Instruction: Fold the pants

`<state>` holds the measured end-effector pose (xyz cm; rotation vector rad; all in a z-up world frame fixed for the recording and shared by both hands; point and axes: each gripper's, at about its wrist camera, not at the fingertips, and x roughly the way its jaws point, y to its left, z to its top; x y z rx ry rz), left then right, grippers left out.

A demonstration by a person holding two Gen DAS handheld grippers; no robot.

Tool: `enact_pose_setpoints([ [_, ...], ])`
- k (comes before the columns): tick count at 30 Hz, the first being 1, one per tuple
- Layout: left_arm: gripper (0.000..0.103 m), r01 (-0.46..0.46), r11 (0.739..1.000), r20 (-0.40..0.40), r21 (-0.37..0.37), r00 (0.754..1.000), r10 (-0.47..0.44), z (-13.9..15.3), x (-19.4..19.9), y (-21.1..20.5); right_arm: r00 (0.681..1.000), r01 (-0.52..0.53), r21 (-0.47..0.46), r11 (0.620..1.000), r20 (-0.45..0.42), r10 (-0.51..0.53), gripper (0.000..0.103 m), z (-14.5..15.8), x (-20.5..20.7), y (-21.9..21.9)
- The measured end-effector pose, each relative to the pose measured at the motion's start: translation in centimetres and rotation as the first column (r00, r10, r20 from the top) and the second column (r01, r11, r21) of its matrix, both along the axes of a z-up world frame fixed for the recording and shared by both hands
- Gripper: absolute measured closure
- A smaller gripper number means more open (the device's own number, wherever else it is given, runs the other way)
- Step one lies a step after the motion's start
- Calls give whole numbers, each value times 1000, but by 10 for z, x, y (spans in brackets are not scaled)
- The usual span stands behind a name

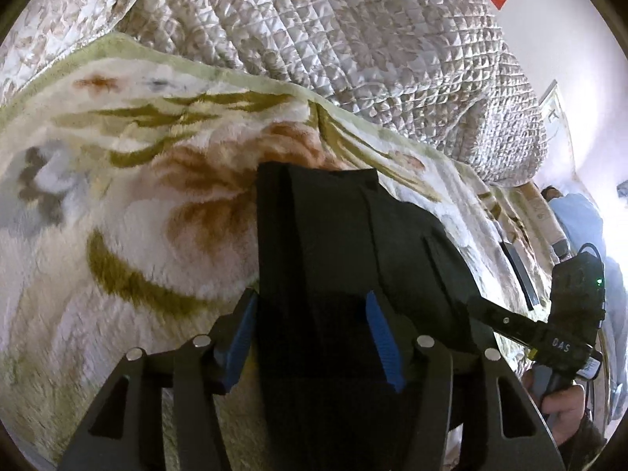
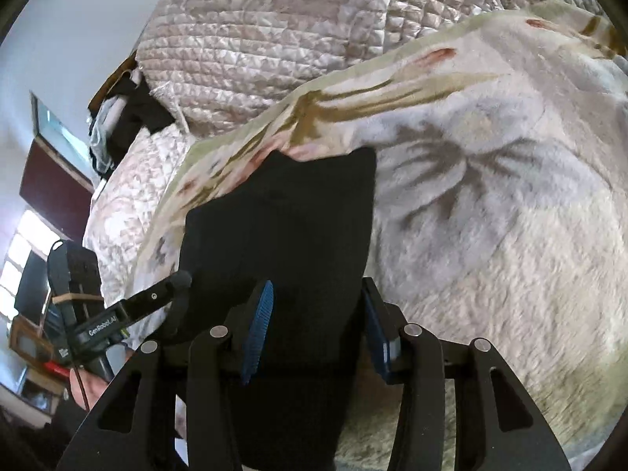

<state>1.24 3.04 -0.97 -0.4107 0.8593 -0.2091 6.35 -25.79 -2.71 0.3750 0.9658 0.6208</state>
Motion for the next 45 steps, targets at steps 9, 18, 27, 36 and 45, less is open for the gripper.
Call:
enact_pose_setpoints([
  [9, 59, -16, 1000, -7, 0, 1000, 16, 2, 17, -6, 1000, 31, -24, 999, 4, -31, 79, -1, 19, 11],
  [18, 80, 33, 999, 34, 16, 999, -33, 47, 14, -9, 998, 13, 30, 999, 54, -14, 87, 40, 12, 18],
  [27, 80, 11, 997, 68, 71, 998, -16, 74, 54, 25, 996, -48, 52, 998, 75, 44, 87, 67, 61, 56],
  [36, 78, -51, 993, 32, 107, 998, 48, 49, 120, 60, 995, -80, 48, 996, 57, 77, 86, 46, 130, 98],
  [45, 71, -187, 963, 33, 192, 982, 184, 44, 108, 81, 992, 5, -132, 991, 125, 12, 78, 40, 138, 84],
])
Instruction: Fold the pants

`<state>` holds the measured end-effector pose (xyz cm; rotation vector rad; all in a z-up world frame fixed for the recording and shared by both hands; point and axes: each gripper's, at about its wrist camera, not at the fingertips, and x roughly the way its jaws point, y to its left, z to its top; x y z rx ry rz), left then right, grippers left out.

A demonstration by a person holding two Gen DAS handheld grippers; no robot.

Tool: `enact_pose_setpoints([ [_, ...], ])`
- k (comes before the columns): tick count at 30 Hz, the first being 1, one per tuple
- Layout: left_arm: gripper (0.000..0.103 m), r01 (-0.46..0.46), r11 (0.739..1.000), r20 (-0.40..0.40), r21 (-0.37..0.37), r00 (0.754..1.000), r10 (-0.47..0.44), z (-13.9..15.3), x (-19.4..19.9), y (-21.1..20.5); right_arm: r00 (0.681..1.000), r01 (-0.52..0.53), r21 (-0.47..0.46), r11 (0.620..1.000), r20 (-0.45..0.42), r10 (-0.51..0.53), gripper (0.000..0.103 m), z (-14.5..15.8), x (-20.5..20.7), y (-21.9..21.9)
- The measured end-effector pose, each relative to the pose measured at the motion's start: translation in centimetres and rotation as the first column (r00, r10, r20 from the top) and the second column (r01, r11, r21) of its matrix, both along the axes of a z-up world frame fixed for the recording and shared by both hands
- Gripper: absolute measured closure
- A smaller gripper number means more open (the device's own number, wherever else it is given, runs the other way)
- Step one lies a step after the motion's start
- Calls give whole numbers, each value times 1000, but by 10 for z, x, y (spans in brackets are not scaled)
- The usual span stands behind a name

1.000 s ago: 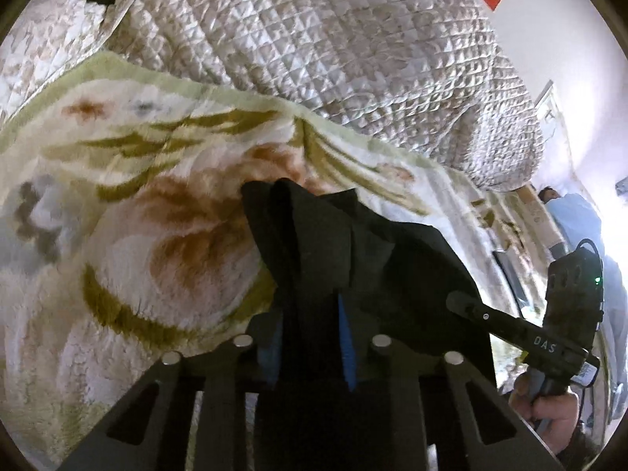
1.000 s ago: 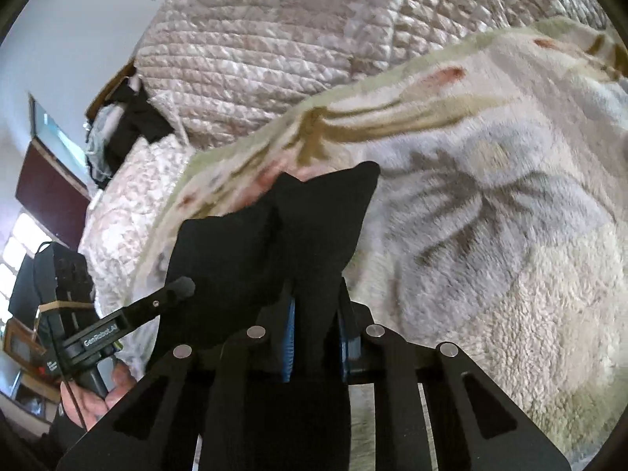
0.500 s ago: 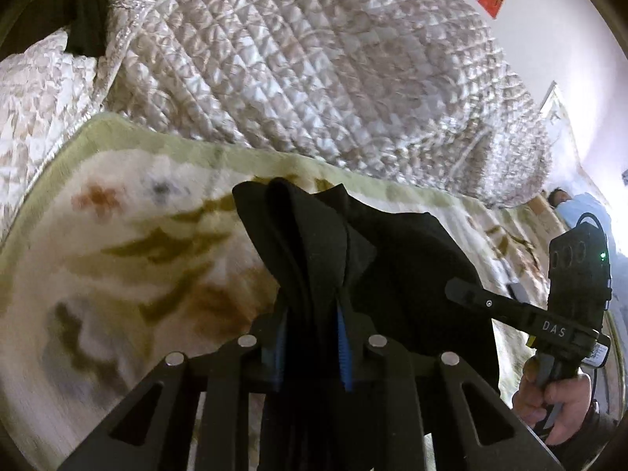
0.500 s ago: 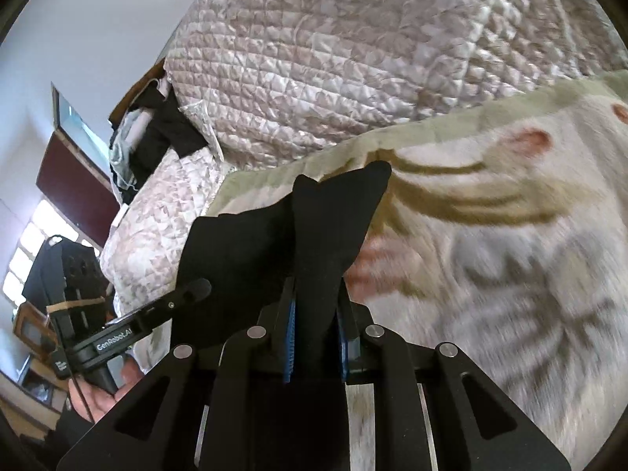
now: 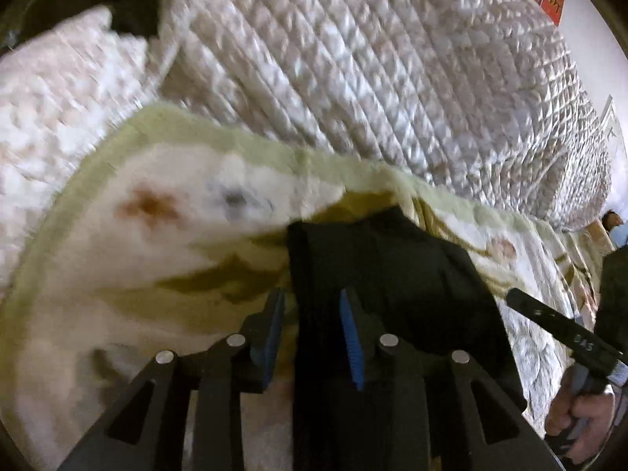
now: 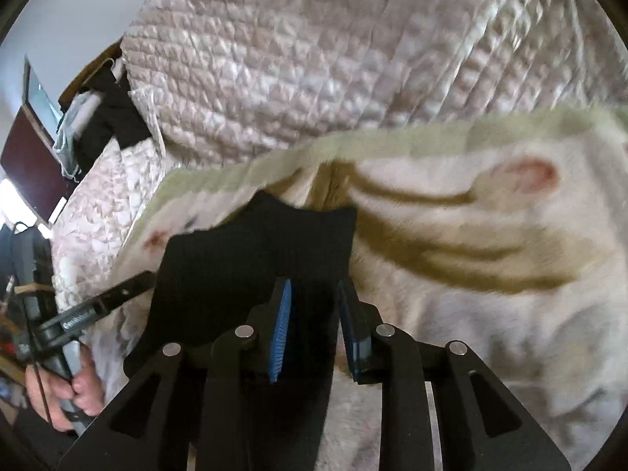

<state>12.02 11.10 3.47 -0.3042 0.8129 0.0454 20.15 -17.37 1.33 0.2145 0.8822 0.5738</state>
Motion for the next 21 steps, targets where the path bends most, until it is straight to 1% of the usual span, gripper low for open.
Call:
enact_pose_setpoints([
  [2, 71, 17, 1000, 39, -2, 999, -17, 9, -14, -5, 1000, -3, 9, 1000, 23, 3, 78, 9, -10, -6],
  [4, 71, 58, 998, 59, 10, 997, -59, 13, -28, -19, 999, -31, -20, 999, 44, 32, 78, 16, -25, -3],
  [7, 71, 120, 993, 47, 22, 992, -121, 7, -44, -38, 995, -87, -59, 994, 51, 90, 78, 16, -51, 6],
  [9, 71, 149, 988, 6, 34, 989, -150, -6, -50, -49, 991, -115, -100, 988, 57, 121, 78, 12, -66, 12],
  [11, 71, 151, 986, -21, 74, 988, -150, -19, -53, -54, 987, -149, -165, 975, 35, 157, 78, -2, -77, 23],
  [12, 71, 152, 984, -18, 98, 988, -151, -20, -54, -57, 985, -161, -200, 966, 24, 169, 78, -10, -79, 28],
  [13, 71, 150, 981, -16, 122, 989, -149, -18, -55, -59, 984, -162, -225, 961, 35, 174, 78, -14, -80, 30],
  [15, 71, 139, 982, -2, 126, 990, -140, -10, -59, -59, 984, -155, -227, 961, 49, 171, 78, -8, -82, 30],
  [18, 71, 111, 986, 14, 122, 993, -114, -6, -72, -60, 983, -142, -186, 972, 92, 161, 78, 6, -92, 22],
  [21, 71, 83, 986, 15, 146, 996, -86, -6, -86, -65, 981, -129, -199, 971, 118, 155, 78, 9, -107, 17],
])
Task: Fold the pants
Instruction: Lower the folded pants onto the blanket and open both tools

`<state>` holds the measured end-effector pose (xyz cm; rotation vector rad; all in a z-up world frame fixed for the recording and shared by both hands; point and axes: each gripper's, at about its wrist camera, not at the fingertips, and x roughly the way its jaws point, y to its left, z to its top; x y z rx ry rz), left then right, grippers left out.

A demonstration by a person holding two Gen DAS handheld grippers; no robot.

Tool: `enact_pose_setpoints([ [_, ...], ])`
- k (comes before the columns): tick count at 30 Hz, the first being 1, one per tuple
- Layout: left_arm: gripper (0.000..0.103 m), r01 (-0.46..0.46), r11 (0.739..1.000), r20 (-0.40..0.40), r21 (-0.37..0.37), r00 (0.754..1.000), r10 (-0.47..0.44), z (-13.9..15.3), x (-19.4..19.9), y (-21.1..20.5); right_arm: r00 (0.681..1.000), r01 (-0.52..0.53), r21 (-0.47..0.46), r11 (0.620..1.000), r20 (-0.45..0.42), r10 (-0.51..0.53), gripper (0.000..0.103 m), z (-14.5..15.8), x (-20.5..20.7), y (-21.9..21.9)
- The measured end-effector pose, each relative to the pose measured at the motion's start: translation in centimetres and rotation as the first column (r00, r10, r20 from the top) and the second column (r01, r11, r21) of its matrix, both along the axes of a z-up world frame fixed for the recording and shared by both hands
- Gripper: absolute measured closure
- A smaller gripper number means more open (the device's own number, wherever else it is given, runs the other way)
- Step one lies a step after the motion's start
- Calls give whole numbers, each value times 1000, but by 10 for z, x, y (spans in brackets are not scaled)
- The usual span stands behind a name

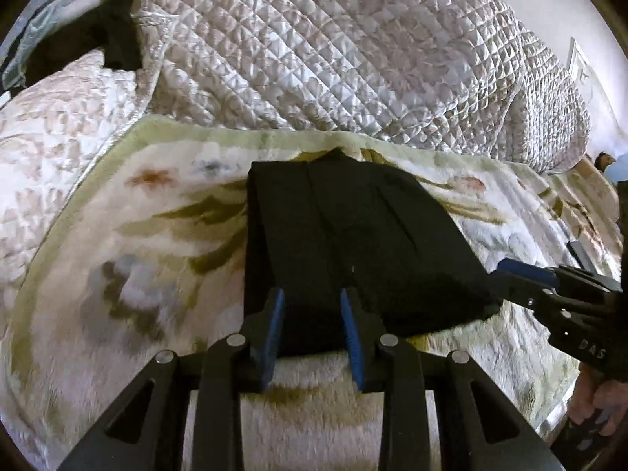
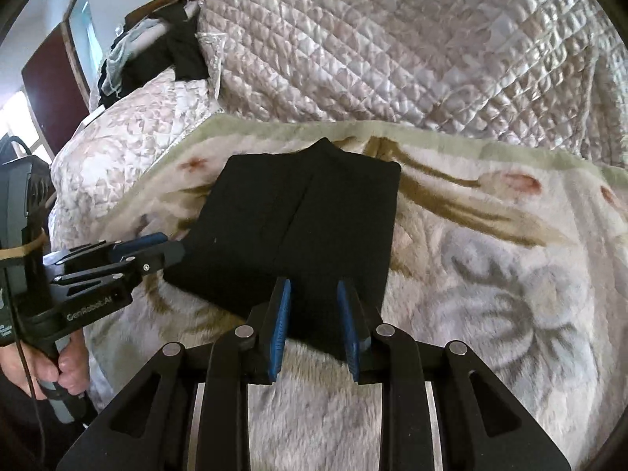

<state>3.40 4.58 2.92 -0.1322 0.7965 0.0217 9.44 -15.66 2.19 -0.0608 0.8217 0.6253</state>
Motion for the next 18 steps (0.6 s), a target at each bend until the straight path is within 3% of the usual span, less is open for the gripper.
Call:
enact_pose_setpoints([
  [4, 68, -9, 1000, -12, -15, 1000, 9, -4, -14, -5, 1000, 1, -19, 1000, 16, 0, 73, -1, -20, -3],
  [6, 61, -23, 1000, -18, -7, 1000, 23, -7, -20, -6, 1000, 0, -26, 1000, 27, 1, 60, -1, -27, -5],
  [7, 60, -32, 999, -23, 1, 999, 32, -9, -22, -6, 1000, 4, -28, 1000, 28, -4, 58, -3, -30, -6],
  [18, 51, -69, 997, -75, 35, 995, 71, -29, -22, -1, 999, 38, -77, 996, -15, -39, 58, -24, -30, -12],
])
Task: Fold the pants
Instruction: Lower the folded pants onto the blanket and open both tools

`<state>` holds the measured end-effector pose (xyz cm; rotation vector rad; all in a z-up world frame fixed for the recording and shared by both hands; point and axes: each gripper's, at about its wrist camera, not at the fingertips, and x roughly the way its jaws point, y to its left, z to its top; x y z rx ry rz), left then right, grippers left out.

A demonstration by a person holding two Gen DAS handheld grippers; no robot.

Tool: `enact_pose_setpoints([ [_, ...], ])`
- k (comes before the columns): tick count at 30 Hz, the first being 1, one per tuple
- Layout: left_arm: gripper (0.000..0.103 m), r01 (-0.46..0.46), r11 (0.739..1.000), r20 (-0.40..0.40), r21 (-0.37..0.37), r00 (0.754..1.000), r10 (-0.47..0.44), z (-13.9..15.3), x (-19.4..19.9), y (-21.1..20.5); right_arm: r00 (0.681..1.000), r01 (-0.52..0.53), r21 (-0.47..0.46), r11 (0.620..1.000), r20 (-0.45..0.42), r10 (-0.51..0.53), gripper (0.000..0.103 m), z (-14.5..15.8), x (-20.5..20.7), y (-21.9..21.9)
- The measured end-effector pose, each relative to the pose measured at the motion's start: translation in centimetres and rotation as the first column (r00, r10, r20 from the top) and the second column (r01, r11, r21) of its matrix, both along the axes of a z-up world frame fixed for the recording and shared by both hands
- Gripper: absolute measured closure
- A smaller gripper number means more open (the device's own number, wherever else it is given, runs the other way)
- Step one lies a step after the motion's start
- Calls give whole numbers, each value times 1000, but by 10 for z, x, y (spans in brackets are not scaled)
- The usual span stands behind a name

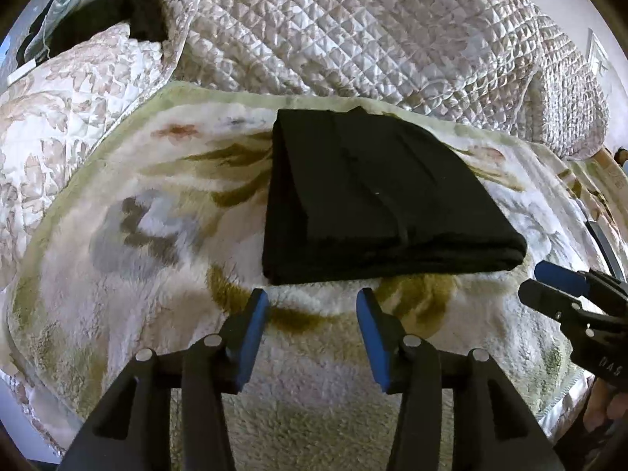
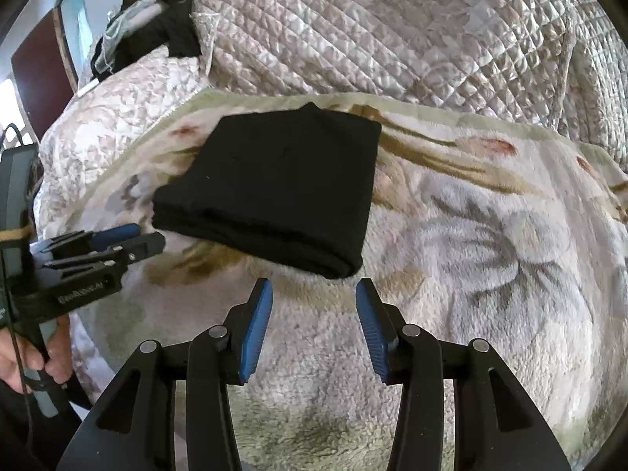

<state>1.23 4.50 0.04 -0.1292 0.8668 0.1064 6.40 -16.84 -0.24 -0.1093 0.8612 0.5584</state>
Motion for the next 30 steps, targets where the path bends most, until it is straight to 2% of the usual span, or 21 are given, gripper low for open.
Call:
enact_pose_setpoints([
  [4, 48, -1, 1000, -15, 12, 1000, 1, -7, 2, 1, 999, 4, -20, 1000, -45, -5, 58, -13, 5, 0],
  [9, 43, 14, 1000, -13, 27, 1000, -13, -10, 3, 0, 999, -11, -37, 999, -31, 10, 52, -17, 3, 4],
  [13, 42, 20, 999, -10, 38, 1000, -19, -11, 3, -1, 1000, -19, -56, 998, -13, 19, 51, -18, 2, 7],
  [18, 42, 18, 999, -2, 41, 1000, -17, -8, 2, -1, 1000, -16, -48, 999, -19, 16, 50, -18, 2, 8],
  [21, 42, 18, 1000, 48, 9, 999, -18, 5, -1, 2, 1000, -11, 8, 1000, -11, 11, 50, -8, 1, 3],
  [22, 43, 16, 1000, 78, 9, 997, -17, 11, -3, 2, 1000, -3, 33, 999, 8, 3, 51, -3, 0, 1],
  [23, 45, 15, 1000, 112, 13, 994, -16, 17, -4, 2, 999, 9, 50, 999, 36, -10, 62, 3, -1, -2],
  [24, 52, 16, 1000, 134, 14, 991, -18, 22, -5, 1, 998, 18, 60, 998, 61, -21, 74, 8, -2, -4],
  [27, 57, 40, 999, 176, -16, 984, -36, 31, 4, -2, 992, 55, 89, 995, 110, -65, 79, 17, 3, -7],
  [30, 65, 50, 999, 161, 5, 986, -50, 27, 17, -7, 991, 72, 110, 991, 106, -84, 80, 17, 14, -4],
])
